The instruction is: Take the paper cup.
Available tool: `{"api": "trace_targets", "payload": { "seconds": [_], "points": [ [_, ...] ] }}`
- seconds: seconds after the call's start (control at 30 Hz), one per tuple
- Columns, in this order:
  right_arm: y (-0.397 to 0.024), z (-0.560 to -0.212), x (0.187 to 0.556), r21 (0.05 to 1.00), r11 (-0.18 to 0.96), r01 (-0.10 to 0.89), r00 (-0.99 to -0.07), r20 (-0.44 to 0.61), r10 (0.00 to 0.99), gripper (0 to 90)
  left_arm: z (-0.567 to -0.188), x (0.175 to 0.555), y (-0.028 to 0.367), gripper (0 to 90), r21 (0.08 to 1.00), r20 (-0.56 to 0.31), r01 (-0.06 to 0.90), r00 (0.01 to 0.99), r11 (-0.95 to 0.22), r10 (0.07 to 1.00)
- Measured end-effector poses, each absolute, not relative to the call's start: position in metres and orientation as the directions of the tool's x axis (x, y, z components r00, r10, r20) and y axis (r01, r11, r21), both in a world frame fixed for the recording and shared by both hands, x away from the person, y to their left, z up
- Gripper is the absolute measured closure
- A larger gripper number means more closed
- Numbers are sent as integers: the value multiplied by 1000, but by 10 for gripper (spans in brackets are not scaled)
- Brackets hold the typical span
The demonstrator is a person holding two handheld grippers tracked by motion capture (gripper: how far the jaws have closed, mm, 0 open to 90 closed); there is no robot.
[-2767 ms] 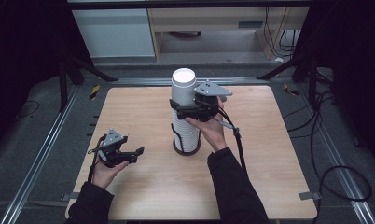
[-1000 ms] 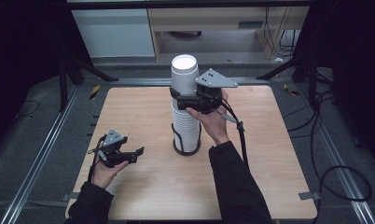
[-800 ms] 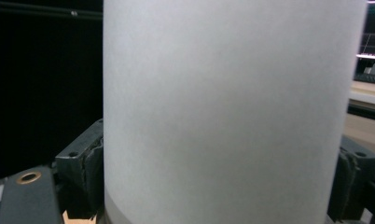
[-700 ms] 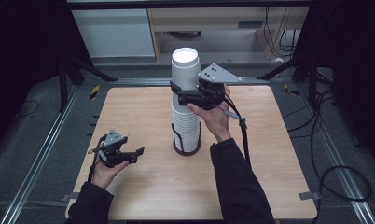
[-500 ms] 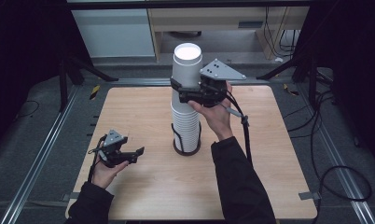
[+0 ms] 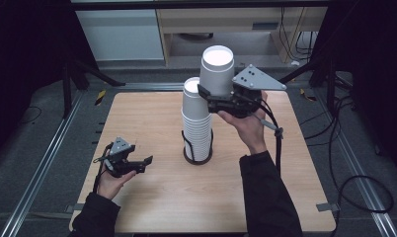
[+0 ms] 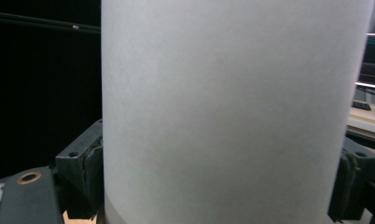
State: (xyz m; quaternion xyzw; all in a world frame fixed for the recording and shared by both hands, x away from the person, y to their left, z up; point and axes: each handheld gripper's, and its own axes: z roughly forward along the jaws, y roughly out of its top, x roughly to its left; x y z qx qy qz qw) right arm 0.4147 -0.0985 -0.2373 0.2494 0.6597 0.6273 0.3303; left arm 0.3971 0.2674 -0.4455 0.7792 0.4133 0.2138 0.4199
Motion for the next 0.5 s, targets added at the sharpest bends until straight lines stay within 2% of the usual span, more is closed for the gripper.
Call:
{"api": "trace_targets", "payload": {
  "seconds": [0.23,0.4,0.5],
  "points": [
    [-124,-251,403,995,84,-62,-645,-104,757,137,-446,397,266,156,829,-10,464,571,-312,821],
    [-145,-273,393,998,54,-35,-658,-64,750,136,-445,396,266,157,830,-11,461,575,-313,818],
    [-150,-285,390,997,80,-12,-661,-68,747,137,-445,396,266,158,831,-13,461,576,-312,817]
  ]
}}
